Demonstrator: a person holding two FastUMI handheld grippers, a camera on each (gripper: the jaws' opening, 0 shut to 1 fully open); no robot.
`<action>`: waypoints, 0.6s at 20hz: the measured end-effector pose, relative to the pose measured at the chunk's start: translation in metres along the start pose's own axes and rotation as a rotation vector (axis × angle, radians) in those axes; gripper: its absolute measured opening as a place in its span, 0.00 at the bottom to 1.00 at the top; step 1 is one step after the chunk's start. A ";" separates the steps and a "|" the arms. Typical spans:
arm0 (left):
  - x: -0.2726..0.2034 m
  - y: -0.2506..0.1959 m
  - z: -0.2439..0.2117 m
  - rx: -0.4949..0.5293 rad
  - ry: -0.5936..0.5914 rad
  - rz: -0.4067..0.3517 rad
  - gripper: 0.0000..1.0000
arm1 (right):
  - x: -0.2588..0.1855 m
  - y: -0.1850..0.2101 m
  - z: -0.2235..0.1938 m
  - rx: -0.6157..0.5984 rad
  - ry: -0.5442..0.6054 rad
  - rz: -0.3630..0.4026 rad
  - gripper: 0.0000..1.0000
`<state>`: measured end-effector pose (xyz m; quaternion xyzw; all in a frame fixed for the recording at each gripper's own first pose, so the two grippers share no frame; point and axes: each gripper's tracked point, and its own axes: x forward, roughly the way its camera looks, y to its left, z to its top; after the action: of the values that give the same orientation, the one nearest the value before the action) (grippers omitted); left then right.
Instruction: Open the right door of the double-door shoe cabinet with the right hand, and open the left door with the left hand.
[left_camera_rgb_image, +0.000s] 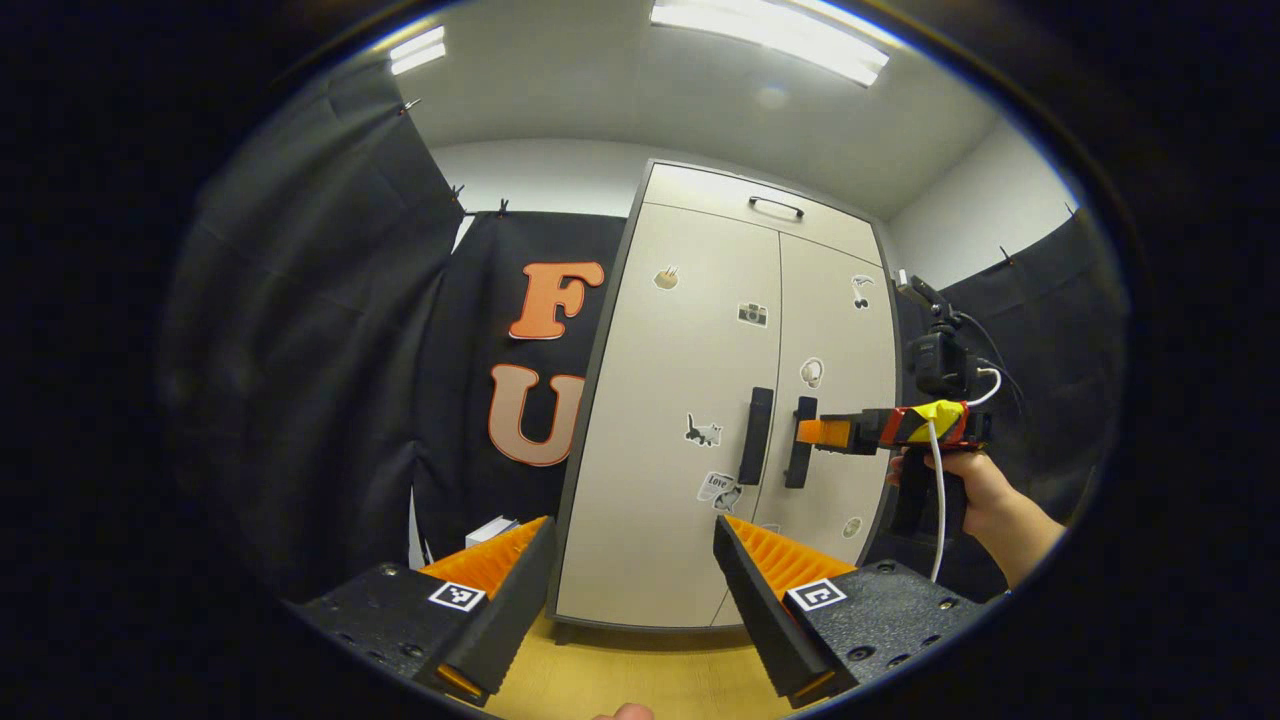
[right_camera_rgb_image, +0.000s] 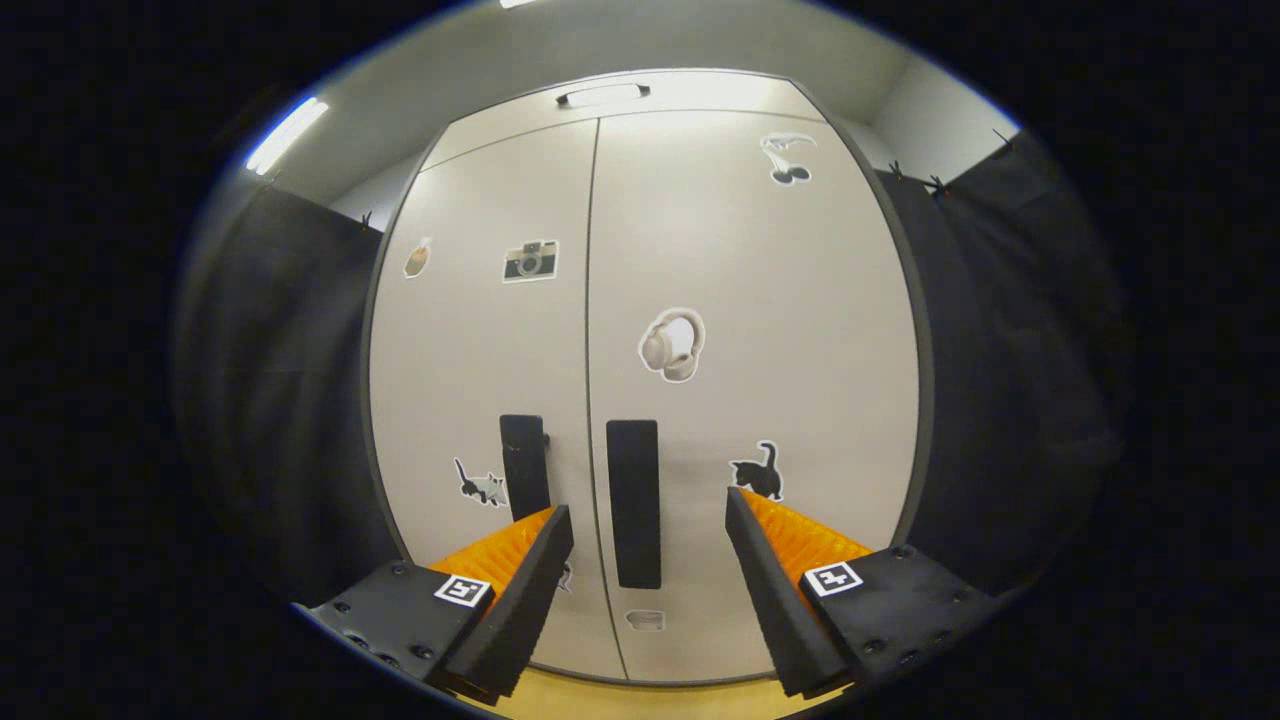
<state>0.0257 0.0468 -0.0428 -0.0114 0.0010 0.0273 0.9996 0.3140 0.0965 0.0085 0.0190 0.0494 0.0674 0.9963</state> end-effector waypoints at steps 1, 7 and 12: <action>0.006 0.002 -0.003 0.014 -0.004 0.002 0.95 | 0.011 -0.005 -0.002 0.002 0.009 -0.011 0.98; 0.041 -0.027 -0.020 0.008 0.030 -0.085 0.94 | 0.036 -0.005 -0.019 -0.118 0.052 -0.057 0.85; 0.065 -0.063 -0.023 -0.009 0.029 -0.195 0.94 | 0.038 -0.007 -0.019 -0.061 0.069 -0.094 0.80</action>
<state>0.0945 -0.0131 -0.0645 -0.0163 0.0141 -0.0701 0.9973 0.3500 0.0951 -0.0146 -0.0163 0.0823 0.0228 0.9962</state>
